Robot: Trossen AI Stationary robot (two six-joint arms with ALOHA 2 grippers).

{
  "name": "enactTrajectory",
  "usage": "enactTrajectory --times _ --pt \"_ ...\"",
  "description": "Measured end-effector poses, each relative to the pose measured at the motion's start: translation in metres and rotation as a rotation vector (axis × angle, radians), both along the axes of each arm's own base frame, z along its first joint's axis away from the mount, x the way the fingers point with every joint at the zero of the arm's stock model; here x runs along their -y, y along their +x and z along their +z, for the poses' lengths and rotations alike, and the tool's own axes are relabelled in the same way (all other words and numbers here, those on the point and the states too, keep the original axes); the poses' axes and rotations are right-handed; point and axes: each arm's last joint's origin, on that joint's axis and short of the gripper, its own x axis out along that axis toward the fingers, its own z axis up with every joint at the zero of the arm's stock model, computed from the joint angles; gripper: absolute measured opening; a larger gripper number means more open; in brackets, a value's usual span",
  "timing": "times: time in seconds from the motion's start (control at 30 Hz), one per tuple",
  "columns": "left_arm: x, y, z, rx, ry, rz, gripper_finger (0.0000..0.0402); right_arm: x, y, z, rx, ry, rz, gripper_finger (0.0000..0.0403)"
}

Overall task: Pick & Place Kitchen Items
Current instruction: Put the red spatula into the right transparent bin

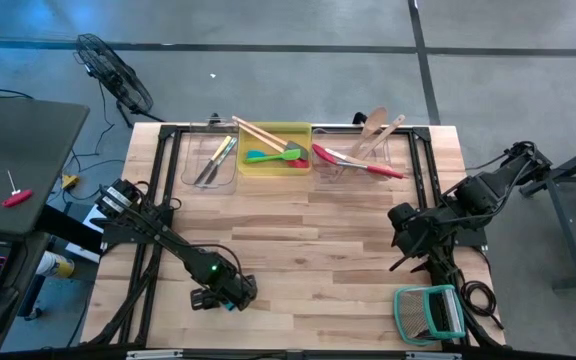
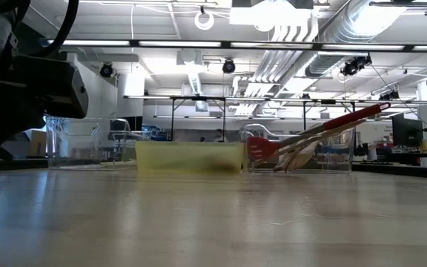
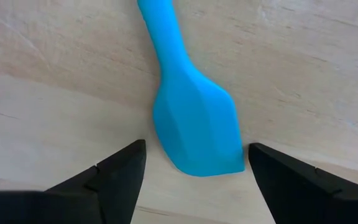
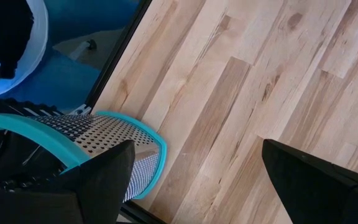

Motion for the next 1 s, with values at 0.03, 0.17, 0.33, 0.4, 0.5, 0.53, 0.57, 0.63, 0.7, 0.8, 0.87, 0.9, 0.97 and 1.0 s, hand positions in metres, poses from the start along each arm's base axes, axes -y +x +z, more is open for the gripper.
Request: enactTrajectory --times 0.03,0.17,0.33,0.4,0.5,0.53,0.57,0.63,0.7,0.8,0.87,0.9,0.97,1.0 --pt "0.000 0.000 0.000 0.001 0.000 -0.001 0.0280 0.000 0.000 0.000 0.000 0.000 0.000 0.0345" --pt "0.000 0.001 0.000 0.006 0.002 -0.002 0.0242 0.000 0.000 0.000 -0.002 0.002 -0.005 0.0345" --pt "-0.001 0.002 0.000 0.012 -0.002 0.002 0.0181 0.000 0.000 0.000 -0.012 0.011 -0.025 0.0345" --pt "-0.003 0.004 -0.001 0.013 -0.007 -0.008 0.0155 0.000 0.000 0.000 -0.017 0.021 -0.019 0.0345" --pt "-0.008 0.007 -0.002 0.015 -0.015 -0.024 0.0120 -0.001 0.000 0.000 -0.027 0.047 -0.006 0.0345" --pt "-0.010 0.008 -0.002 0.014 -0.020 -0.032 0.0109 -0.002 0.000 0.001 -0.031 0.057 -0.008 0.0345" --pt "-0.012 0.010 -0.002 0.015 -0.024 -0.040 0.0098 -0.002 0.000 0.001 -0.034 0.064 -0.011 0.0345" --pt "-0.016 0.012 -0.003 0.013 -0.038 -0.060 0.0076 -0.003 -0.001 0.001 -0.034 0.064 -0.010 0.0345" --pt "-0.020 0.015 -0.004 0.007 -0.055 -0.074 0.0056 -0.005 -0.002 0.001 -0.033 0.064 -0.002 0.0345" --pt "-0.023 0.016 -0.005 0.009 -0.069 -0.104 0.0048 -0.007 -0.002 0.001 -0.023 0.068 0.011 0.0345" --pt "-0.023 0.017 -0.005 0.014 -0.069 -0.126 0.0048 -0.009 -0.003 0.002 -0.016 0.072 0.020 0.0345" --pt "-0.023 0.017 -0.005 0.015 -0.069 -0.134 0.0048 -0.010 -0.003 0.002 -0.016 0.072 0.023 0.0345" --pt "-0.023 0.017 -0.005 0.016 -0.071 -0.142 0.0048 -0.011 -0.004 0.002 -0.015 0.073 0.030 0.0345" --pt "-0.023 0.016 -0.005 0.018 -0.072 -0.151 0.0048 -0.011 -0.004 0.002 -0.014 0.073 0.034 0.0345"
